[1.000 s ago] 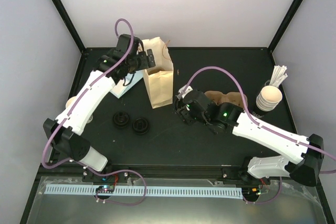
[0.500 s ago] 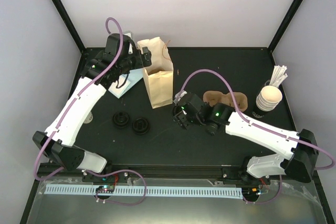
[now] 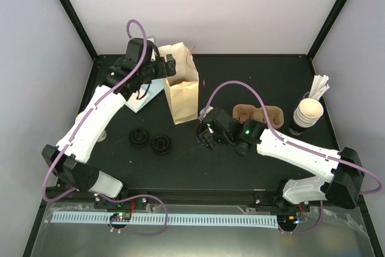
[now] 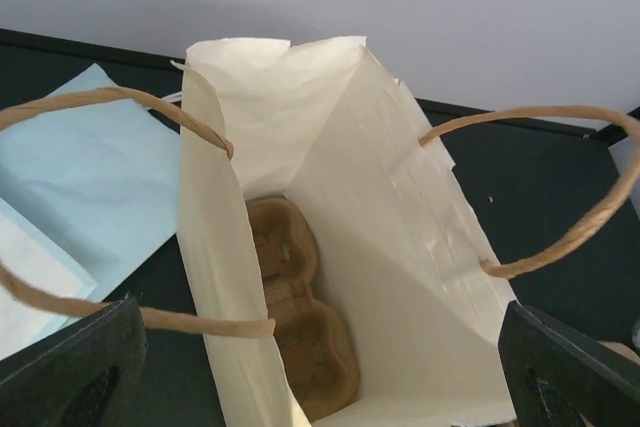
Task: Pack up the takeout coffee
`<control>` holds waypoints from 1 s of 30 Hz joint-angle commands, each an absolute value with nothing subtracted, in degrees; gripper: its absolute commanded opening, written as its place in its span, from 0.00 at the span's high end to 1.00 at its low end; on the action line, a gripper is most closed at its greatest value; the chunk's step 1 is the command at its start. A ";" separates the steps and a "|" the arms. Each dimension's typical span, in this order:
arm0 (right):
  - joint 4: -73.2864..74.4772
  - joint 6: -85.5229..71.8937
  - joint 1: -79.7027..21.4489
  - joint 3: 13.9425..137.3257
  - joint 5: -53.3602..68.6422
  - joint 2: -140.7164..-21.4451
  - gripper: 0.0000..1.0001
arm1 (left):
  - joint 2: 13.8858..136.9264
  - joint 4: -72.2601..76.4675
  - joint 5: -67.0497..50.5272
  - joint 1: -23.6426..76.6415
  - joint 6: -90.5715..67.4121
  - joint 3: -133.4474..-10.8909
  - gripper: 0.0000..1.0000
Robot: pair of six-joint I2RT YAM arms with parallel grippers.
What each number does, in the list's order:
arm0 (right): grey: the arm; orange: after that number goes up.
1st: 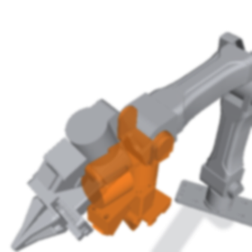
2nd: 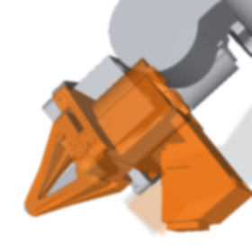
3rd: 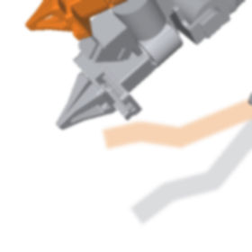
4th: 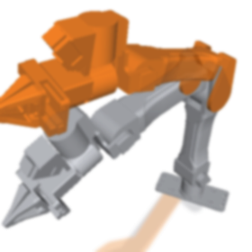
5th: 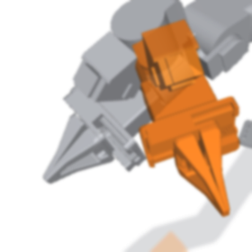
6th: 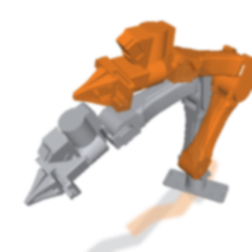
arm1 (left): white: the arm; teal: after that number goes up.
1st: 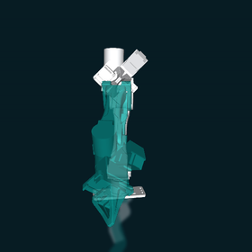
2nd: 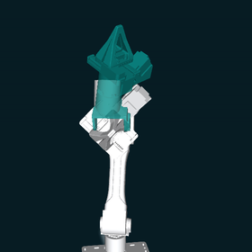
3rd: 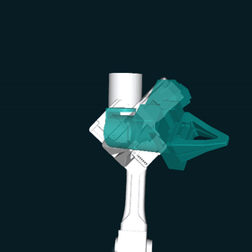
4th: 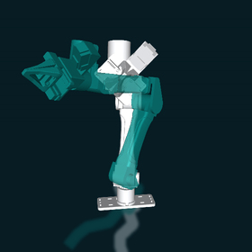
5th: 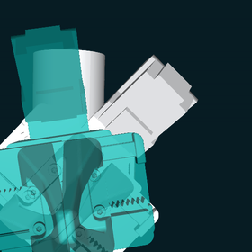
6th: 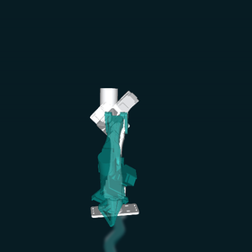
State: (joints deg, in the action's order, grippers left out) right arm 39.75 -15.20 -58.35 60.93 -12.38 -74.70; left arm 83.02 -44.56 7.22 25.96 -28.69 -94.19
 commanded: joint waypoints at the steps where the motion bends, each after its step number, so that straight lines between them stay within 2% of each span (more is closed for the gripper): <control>1: 38.37 -15.78 -57.96 60.48 -12.01 -74.18 0.35 | 85.57 -42.36 5.56 26.01 -28.14 -93.37 0.01; 22: 38.13 -15.75 -57.99 60.13 -12.11 -72.66 0.36 | 92.99 -43.35 9.24 25.55 -30.33 -94.44 0.03; 25: 38.30 -15.77 -57.98 60.08 -12.30 -72.41 0.36 | 94.49 -46.81 11.01 25.49 -32.07 -96.86 0.12; 30: 38.45 -15.83 -57.93 59.94 -12.69 -72.08 0.36 | 94.74 -50.82 11.77 25.57 -33.56 -98.76 0.35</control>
State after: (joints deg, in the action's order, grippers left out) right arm 38.98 -15.38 -58.35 60.60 -11.86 -73.60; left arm 94.98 -46.50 9.91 25.91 -31.59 -95.39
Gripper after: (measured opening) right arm 0.722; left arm 0.725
